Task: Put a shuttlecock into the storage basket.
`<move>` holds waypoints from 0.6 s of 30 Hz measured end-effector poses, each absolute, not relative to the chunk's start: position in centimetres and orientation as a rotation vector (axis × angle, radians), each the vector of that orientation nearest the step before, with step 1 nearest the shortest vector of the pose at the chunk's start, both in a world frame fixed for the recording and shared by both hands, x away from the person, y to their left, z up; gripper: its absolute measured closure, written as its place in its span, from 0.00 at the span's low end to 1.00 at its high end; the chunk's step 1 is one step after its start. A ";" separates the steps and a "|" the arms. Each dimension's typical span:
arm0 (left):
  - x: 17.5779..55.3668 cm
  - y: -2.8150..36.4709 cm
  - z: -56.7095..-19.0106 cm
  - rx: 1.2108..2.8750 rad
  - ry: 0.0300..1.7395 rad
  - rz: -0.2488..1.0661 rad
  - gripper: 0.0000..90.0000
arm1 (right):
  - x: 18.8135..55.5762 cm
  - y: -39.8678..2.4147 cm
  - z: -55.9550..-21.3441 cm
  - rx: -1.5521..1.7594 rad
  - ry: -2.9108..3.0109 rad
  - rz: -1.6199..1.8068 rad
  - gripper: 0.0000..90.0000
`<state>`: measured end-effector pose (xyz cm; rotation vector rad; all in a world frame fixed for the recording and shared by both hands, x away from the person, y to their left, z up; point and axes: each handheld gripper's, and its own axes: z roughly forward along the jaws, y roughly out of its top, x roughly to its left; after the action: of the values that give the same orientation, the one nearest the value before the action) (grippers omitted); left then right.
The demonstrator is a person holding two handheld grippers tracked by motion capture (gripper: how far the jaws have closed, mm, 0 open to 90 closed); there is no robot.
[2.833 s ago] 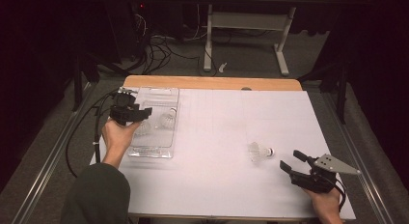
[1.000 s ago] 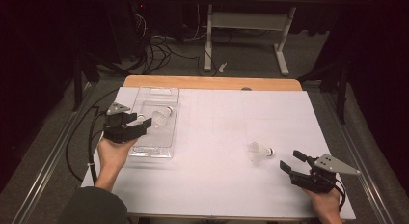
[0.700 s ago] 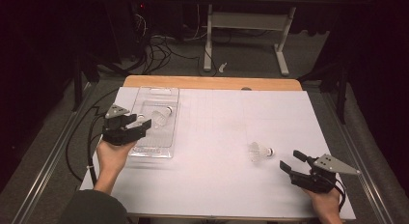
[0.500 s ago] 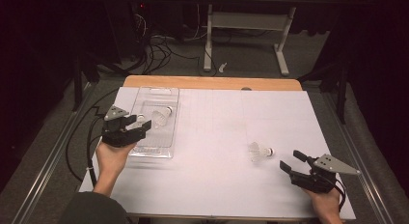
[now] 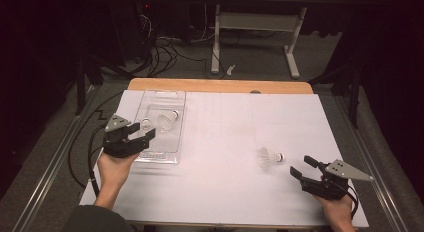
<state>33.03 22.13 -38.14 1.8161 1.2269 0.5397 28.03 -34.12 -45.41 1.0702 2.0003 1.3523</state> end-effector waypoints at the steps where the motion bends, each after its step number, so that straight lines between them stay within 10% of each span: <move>1: 32.9 22.2 -38.2 1.814 1.224 0.543 0.44 | 28.0 -34.1 -45.4 1.070 2.000 1.352 0.35; 18: 31.2 22.4 -38.9 1.784 1.176 0.548 0.43 | 28.1 -34.1 -45.4 1.075 1.997 1.355 0.35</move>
<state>31.18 22.39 -38.90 1.7842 1.1758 0.5484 28.13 -34.10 -45.41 1.0754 1.9972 1.3548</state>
